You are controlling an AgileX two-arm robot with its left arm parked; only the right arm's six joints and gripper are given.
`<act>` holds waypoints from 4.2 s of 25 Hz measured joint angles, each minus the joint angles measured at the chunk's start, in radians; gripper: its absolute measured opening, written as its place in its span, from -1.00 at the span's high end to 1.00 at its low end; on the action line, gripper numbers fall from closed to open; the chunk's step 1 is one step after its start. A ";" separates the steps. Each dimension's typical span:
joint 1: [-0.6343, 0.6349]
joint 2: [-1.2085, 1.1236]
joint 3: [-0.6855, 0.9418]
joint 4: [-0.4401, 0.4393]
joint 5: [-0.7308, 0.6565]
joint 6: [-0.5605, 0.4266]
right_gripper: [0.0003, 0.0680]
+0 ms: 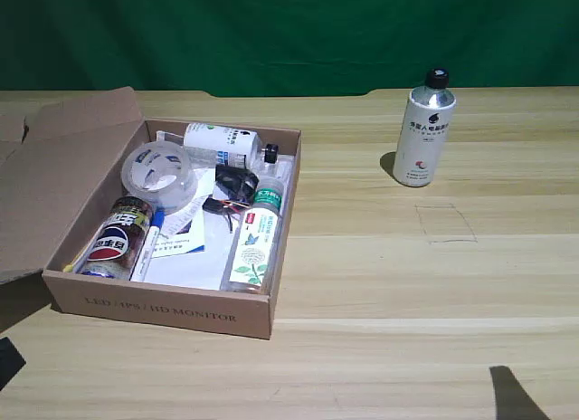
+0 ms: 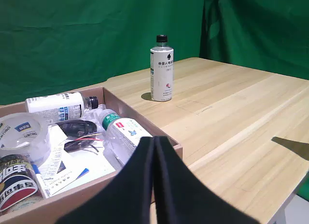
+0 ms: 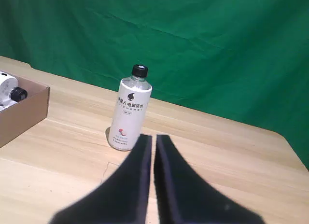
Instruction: Place the white bottle into the box.
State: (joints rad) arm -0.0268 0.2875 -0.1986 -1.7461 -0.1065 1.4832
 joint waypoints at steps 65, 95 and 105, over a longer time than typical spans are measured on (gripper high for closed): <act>0.000 1.046 -0.542 -0.003 -0.193 0.240 -0.93; 0.315 1.676 -0.978 0.020 0.422 0.518 -0.76; 0.315 1.785 -1.092 0.024 0.479 0.518 -0.76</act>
State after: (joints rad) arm 0.2879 2.0728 -1.2906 -1.7222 0.3728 2.0014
